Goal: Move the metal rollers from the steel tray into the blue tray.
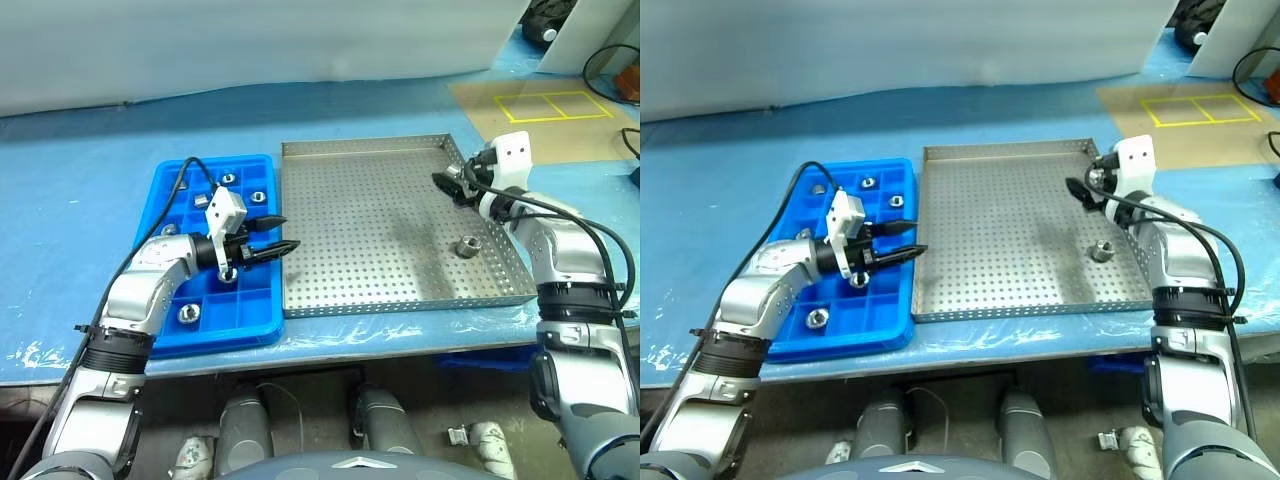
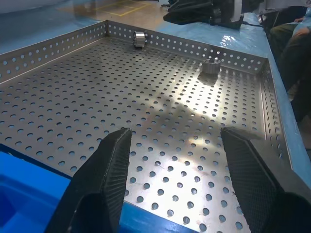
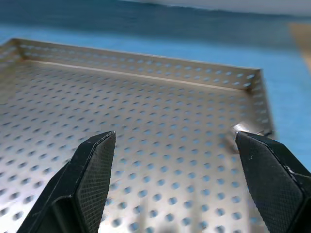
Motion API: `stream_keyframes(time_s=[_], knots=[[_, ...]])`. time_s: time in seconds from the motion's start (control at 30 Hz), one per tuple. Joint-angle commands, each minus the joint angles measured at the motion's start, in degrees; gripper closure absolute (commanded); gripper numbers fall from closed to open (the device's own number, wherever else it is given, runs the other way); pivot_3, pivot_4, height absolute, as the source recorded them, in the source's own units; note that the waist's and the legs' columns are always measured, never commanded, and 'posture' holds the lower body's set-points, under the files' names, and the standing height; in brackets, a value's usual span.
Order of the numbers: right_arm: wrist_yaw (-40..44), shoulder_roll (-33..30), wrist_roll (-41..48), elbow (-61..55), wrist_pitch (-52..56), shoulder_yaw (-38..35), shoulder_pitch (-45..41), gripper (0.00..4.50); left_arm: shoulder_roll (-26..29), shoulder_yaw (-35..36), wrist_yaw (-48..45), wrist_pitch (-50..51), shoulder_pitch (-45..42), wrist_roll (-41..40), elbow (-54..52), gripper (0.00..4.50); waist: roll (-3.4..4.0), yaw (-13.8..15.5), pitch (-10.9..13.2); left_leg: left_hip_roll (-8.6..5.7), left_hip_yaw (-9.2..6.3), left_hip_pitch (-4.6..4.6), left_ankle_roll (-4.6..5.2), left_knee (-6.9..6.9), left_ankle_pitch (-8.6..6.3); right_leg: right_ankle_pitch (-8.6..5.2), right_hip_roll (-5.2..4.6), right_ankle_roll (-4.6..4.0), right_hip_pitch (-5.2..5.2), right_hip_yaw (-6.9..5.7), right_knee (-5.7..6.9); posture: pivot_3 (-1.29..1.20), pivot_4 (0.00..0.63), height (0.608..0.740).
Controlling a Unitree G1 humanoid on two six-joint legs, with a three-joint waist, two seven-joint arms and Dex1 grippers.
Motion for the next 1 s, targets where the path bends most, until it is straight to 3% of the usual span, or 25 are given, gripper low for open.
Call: stream_keyframes(time_s=[0.03,0.23,0.47,1.0], knots=[[-1.3,-1.9,-0.1,-1.2,-0.8,-2.5,0.5,0.43,0.8,0.7,-1.2,-1.4,-1.9,0.3,0.5,1.41,0.0,-0.1,0.0,-0.02,0.01,0.0,0.0,0.02,0.0,0.0,-0.02,0.0,0.0,0.0,0.0,-0.26,0.15,0.74],[1.3,-5.2,0.7,-2.3,0.4,-3.1,3.3,0.43,0.3,0.4,-1.5,-1.0,-2.0,0.3,-0.1,1.41,0.0,-0.2,0.0,-0.01,0.01,0.01,0.0,0.03,0.0,0.0,-0.02,0.0,0.04,0.0,0.01,-0.26,0.15,0.74],[9.8,-12.0,2.6,-7.6,3.3,-2.0,14.9,0.43,0.2,0.5,-1.7,-1.4,-1.1,0.5,0.2,1.41,0.02,0.2,0.0,-0.01,0.02,0.01,0.22,-0.03,-0.13,-0.01,-0.02,0.0,0.1,-0.01,-0.21,-0.27,0.15,0.74],[6.6,-8.0,-1.4,-2.3,-0.7,2.0,16.2,0.43,-1.0,0.2,-1.3,-1.3,-0.6,1.0,-0.4,1.41,0.04,-0.5,0.0,-0.04,0.05,0.09,0.3,0.12,-0.18,0.0,-0.05,0.01,0.27,-0.03,-0.19,-0.26,0.15,0.74]])
